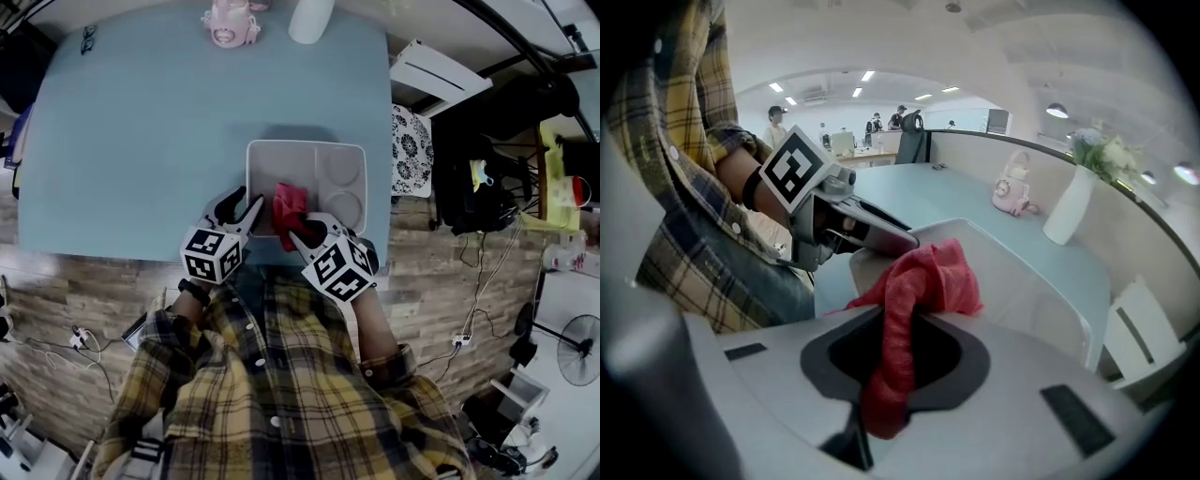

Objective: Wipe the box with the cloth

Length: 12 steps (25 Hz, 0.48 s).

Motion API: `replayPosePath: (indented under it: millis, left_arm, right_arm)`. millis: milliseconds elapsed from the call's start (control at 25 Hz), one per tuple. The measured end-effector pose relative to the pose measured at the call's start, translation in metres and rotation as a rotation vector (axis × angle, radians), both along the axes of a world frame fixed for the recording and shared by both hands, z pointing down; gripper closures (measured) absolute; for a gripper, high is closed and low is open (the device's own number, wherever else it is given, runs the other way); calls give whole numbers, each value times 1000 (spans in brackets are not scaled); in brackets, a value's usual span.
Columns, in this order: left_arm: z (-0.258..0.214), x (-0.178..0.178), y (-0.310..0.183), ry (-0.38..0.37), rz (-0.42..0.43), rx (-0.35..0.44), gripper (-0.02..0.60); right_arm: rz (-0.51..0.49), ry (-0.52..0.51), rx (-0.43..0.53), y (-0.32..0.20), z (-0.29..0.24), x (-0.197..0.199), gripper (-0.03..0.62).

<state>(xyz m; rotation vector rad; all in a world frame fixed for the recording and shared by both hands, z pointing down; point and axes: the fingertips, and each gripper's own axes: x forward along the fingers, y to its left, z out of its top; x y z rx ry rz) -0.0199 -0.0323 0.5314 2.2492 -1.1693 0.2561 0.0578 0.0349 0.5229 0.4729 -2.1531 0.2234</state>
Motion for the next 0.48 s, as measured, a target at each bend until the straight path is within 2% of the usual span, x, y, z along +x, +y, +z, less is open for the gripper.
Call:
replayPosePath:
  millis: [240, 480]
  left_arm:
    - [0, -1, -1, -2, 6, -2, 416]
    - [0, 0, 0, -5, 15, -5, 414]
  right_arm:
    - [64, 40, 18, -5, 0, 35, 525]
    - [113, 48, 26, -5, -3, 53, 525]
